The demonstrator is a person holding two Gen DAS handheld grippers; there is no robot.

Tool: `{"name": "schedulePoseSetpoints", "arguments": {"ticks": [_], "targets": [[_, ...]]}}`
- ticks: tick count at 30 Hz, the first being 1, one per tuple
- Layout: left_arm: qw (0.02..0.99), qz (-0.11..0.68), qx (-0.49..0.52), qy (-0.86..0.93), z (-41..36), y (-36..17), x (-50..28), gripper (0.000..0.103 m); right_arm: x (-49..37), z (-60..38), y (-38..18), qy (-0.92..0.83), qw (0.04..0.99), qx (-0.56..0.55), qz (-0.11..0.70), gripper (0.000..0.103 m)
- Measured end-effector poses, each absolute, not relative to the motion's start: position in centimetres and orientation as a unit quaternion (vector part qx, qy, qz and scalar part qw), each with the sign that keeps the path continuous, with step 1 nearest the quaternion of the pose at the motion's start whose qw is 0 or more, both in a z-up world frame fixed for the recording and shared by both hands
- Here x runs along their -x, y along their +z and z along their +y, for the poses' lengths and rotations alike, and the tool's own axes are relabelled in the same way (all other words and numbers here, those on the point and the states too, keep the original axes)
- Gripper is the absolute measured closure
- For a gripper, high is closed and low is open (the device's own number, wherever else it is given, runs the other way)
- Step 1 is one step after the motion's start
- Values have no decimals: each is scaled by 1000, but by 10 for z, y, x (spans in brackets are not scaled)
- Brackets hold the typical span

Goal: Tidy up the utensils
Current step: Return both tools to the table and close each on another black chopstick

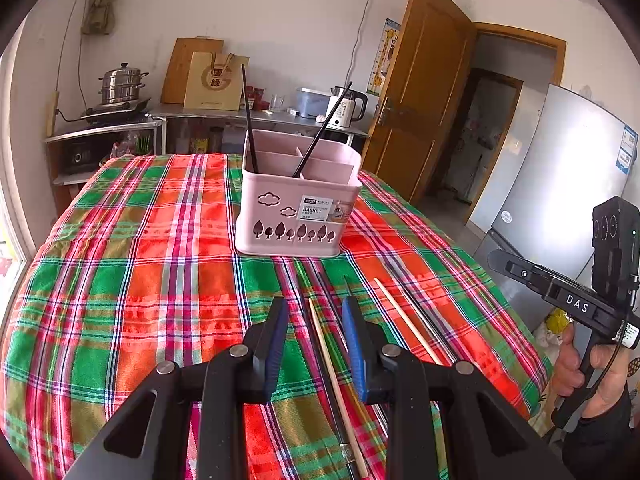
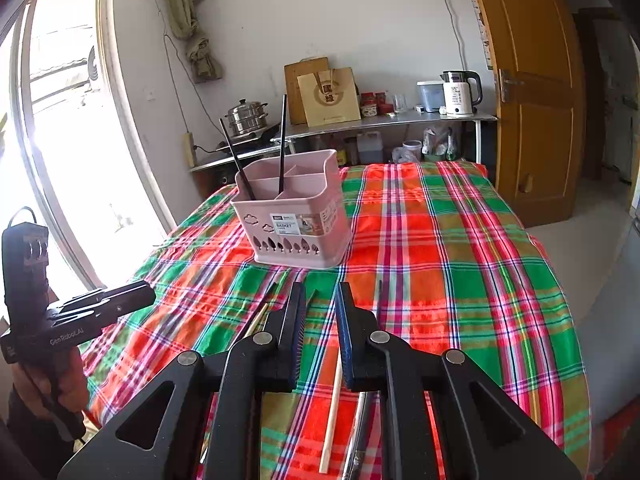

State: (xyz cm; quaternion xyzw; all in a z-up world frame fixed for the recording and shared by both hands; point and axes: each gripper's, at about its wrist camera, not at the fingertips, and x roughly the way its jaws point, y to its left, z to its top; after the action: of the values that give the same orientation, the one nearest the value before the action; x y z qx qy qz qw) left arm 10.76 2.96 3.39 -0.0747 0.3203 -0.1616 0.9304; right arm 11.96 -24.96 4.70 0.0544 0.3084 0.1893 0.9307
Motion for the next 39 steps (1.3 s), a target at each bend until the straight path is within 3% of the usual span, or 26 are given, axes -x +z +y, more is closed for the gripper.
{"name": "schedulePoseSetpoints", "arguments": {"ticks": [19, 39], "targets": [[893, 418, 44, -159, 3, -27, -193, 75, -199, -263, -33, 158, 892, -42, 421, 87], [879, 457, 7, -133, -13, -52, -250, 75, -239, -265, -52, 140, 878, -27, 457, 87]]}}
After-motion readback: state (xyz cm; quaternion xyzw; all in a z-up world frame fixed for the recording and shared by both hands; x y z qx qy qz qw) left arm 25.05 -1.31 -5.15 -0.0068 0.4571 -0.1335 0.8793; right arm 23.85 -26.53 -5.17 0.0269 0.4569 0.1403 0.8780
